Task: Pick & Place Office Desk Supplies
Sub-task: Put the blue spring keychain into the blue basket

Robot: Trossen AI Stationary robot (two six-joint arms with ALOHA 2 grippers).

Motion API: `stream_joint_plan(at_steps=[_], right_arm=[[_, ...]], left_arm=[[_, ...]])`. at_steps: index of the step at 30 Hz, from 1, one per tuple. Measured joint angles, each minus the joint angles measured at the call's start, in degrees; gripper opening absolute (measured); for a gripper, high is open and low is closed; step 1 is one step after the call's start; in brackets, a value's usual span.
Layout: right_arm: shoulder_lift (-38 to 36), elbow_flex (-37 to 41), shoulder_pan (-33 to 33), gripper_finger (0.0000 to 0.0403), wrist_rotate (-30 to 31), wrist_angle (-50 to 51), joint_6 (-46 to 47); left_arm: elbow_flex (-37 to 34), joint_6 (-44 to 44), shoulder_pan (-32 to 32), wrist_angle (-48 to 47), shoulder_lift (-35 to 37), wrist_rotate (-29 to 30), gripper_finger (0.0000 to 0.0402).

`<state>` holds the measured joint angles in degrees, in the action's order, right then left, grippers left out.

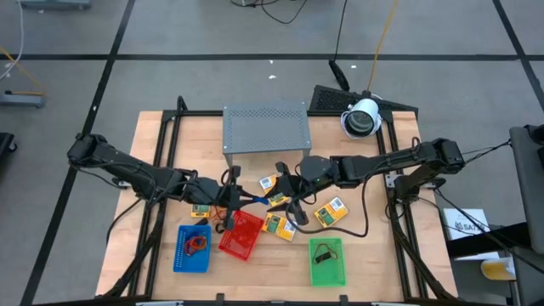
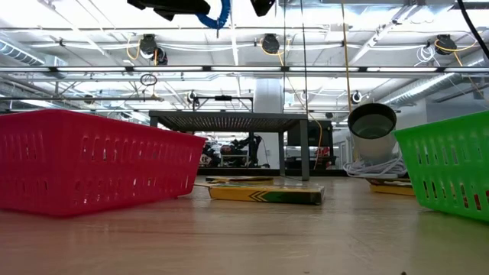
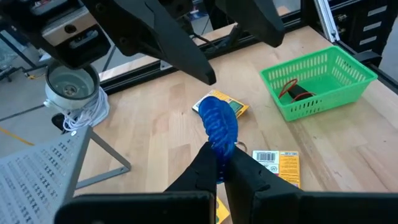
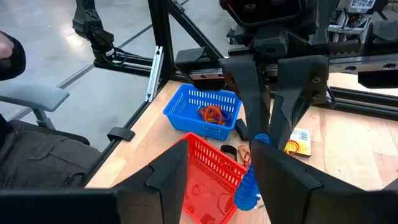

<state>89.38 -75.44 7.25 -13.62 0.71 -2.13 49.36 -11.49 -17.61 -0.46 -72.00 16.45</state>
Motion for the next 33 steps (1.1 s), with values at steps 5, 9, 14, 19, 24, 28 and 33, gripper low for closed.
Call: stream_joint_plan(at_steps=[5, 9, 14, 19, 24, 28, 33], right_arm=[[-0.1, 0.0, -0.1, 0.0178, 0.0, 0.8, -0.1], [-1.1, -0.1, -0.1, 0.0177, 0.1, 1.7, -0.1], [-4.1, -0.2, 0.0, 0.0178, 0.4, 4.8, -0.5], [-7.3, -0.1, 0.0, 0.0174, 4.0, 11.2, -0.4], [-8.5, 0.4, 0.0, 0.0169, 10.0, 16.4, -0.1], [-8.4, 4.8, 0.0, 0.0169, 16.8, 14.8, 0.0], [-8.4, 14.1, -0.1, 0.0167, 26.0, 5.0, 1.6]], left_arm=[[0.0, 1.0, -0.6, -2.1, 0.7, 0.0, 0.0010], [0.0, 1.8, -1.3, -4.4, 3.7, 0.1, 0.0010], [0.0, 6.0, -2.1, -12.3, 8.1, 0.0, 0.0010], [0.0, 17.9, -3.2, -24.9, 12.8, -5.4, 0.0010], [0.0, 33.8, -5.5, -35.7, 16.4, -12.6, 0.0010], [-0.1, 47.7, -8.9, -44.2, 16.6, -17.9, 0.0010], [0.0, 60.8, -15.3, -48.2, 15.1, -22.2, 0.0010]])
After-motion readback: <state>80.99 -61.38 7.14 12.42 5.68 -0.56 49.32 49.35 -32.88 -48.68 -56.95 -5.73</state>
